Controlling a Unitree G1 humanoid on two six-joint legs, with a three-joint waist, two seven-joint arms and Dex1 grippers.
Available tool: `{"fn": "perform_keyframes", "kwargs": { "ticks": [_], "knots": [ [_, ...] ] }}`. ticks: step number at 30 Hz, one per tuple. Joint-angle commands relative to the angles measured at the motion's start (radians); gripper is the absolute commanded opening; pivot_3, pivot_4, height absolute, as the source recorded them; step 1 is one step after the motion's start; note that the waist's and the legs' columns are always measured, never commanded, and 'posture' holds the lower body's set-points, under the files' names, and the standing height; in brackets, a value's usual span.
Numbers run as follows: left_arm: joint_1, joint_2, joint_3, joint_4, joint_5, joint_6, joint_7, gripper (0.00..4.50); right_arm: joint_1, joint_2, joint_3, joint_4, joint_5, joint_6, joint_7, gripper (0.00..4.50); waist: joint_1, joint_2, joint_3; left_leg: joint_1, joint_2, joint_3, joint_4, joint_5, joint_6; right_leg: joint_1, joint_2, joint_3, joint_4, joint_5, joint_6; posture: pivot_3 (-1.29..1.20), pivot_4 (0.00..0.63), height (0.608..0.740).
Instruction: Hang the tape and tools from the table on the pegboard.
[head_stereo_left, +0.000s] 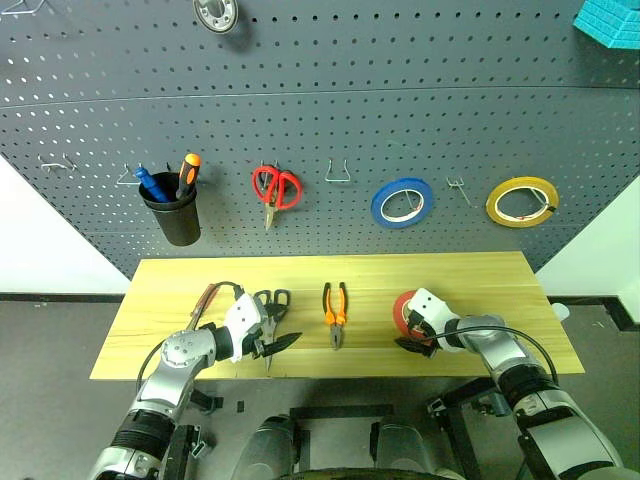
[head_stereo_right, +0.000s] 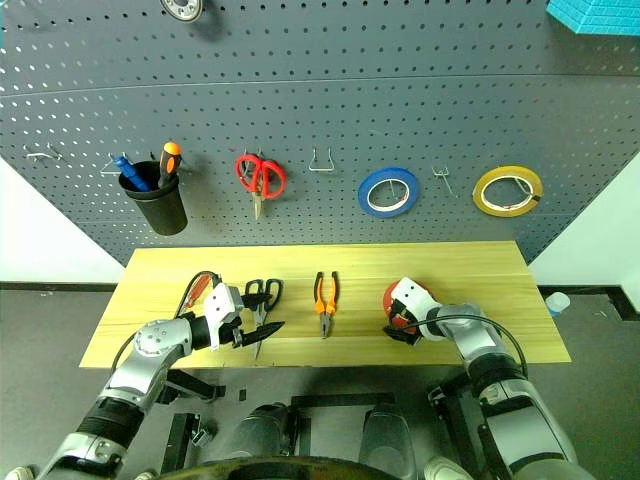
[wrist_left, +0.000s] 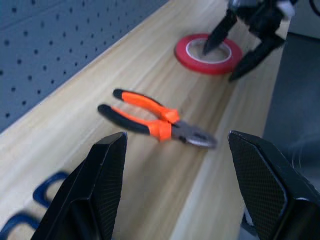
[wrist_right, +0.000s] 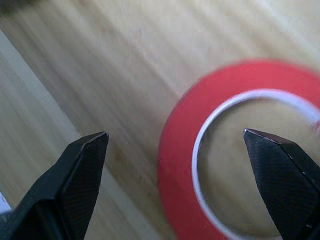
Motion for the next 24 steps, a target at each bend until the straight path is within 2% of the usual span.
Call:
{"fn": "perform_keyframes", "kwargs": {
  "ticks": [1, 6, 9, 18, 19, 24],
  "knots": [
    [-0.008, 0.007, -0.005, -0.011, 0.0, 0.005, -0.012, 3.37, -0.023, 0.011, 0.016, -0.032, -0.016, 0.086, -0.008, 4.5, 0.0, 0.0, 0.0, 0.0, 0.0, 0.0, 0.0, 0.0, 0.0, 0.0, 0.0, 0.0, 0.0, 0.0, 0.0, -0.04, 0.071, 0.74],
    [0.011, 0.016, -0.011, -0.033, -0.002, 0.012, -0.016, 3.37, -0.015, 0.01, 0.042, -0.057, -0.042, 0.168, -0.022, 4.5, 0.002, 0.0, 0.0, 0.001, 0.0, 0.0, 0.0, 0.0, 0.0, 0.0, 0.0, 0.0, 0.001, 0.0, 0.0, -0.04, 0.071, 0.74],
    [0.026, 0.024, -0.011, -0.048, -0.011, 0.021, -0.03, 3.42, -0.014, 0.008, 0.055, -0.06, -0.048, 0.208, -0.018, 3.93, 0.002, 0.0, 0.0, 0.001, 0.0, 0.0, 0.0, 0.0, 0.0, 0.0, 0.0, 0.0, 0.001, 0.0, 0.0, -0.04, 0.071, 0.74],
    [0.049, 0.025, -0.01, -0.08, -0.021, 0.042, -0.053, 3.42, -0.011, -0.007, 0.06, -0.087, -0.053, 0.228, -0.024, 0.83, 0.003, -0.001, -0.001, 0.002, 0.0, -0.001, 0.001, 0.0, 0.0, 0.001, 0.0, 0.0, 0.001, 0.0, 0.0, -0.03, 0.067, 0.74],
    [0.051, 0.024, -0.011, -0.084, -0.023, 0.046, -0.056, 3.42, -0.007, -0.01, 0.058, -0.097, -0.051, 0.232, -0.023, 0.67, 0.003, -0.001, -0.001, 0.002, 0.0, -0.001, 0.001, 0.0, 0.0, 0.001, 0.0, 0.0, 0.001, 0.0, 0.0, -0.03, 0.069, 0.74],
    [0.062, 0.022, -0.014, -0.102, -0.03, 0.062, -0.065, 3.42, 0.076, -0.058, 0.015, -0.266, -0.032, 0.238, -0.049, 0.67, 0.01, 0.0, 0.0, 0.0, 0.0, -0.001, 0.0, 0.0, 0.0, 0.0, 0.0, 0.0, 0.0, 0.0, 0.0, -0.03, 0.072, 0.74]
  ]
}}
